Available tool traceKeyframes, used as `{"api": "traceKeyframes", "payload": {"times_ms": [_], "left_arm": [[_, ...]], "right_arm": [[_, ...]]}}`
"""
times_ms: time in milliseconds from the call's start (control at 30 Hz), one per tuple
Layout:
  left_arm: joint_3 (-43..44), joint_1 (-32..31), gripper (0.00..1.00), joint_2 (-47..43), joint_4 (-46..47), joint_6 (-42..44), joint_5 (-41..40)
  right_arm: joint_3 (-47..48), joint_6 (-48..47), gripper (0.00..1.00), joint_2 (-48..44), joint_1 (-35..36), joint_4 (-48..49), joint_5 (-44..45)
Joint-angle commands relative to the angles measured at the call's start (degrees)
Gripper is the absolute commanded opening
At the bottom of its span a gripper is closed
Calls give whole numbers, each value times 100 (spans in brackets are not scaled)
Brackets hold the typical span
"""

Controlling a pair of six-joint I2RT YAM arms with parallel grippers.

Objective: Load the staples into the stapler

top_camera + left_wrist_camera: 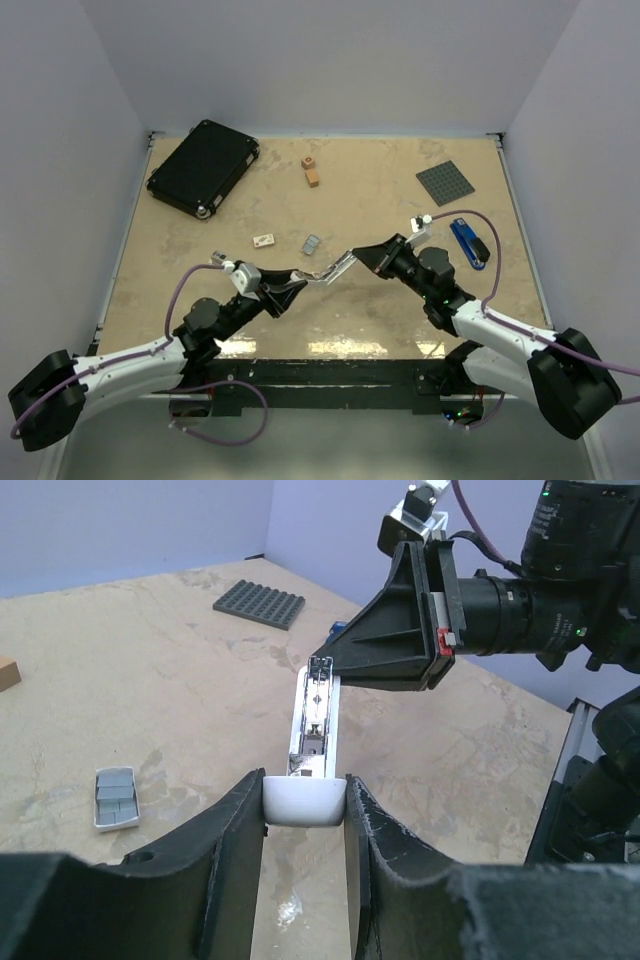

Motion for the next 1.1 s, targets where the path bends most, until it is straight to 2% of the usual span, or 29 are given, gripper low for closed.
{"api": "traceKeyframes", "payload": {"times_ms": [0,133,367,600,733,800,867,900,933,1067], "left_arm": [[-201,28,0,-719,45,-207,-467],[-263,19,0,-957,-220,-381,-318],[-509,-130,0,-545,61,-909,-18],[-474,-183,0,-764,-122,-735,-730],[-221,-183,0,-231,-53,-427,-634],[-166,-183,0,87,375,-383,-458],[-149,-183,0,561,806,-391,-309],[-123,-183,0,806,913,-374,-265],[-96,-183,0,905,1001,-356,-221],[9,-183,0,1108,1142,-233,-238]], "right_arm": [[-395,621,0,-129,-720,611,-179],[-650,1201,0,-112,-968,1103,-399],[-914,1879,0,257,-1064,1929,-636],[-818,1115,0,521,-1073,1387,-698],[-800,693,0,854,-1065,1219,-751],[-809,614,0,1161,-1065,1306,-821],[-818,570,4,1494,-1065,1525,-987],[-800,535,11,1592,-1065,1579,-1058],[-774,473,14,1680,-1065,1579,-1146],[-642,297,16,1936,-1065,1413,-1155]]}}
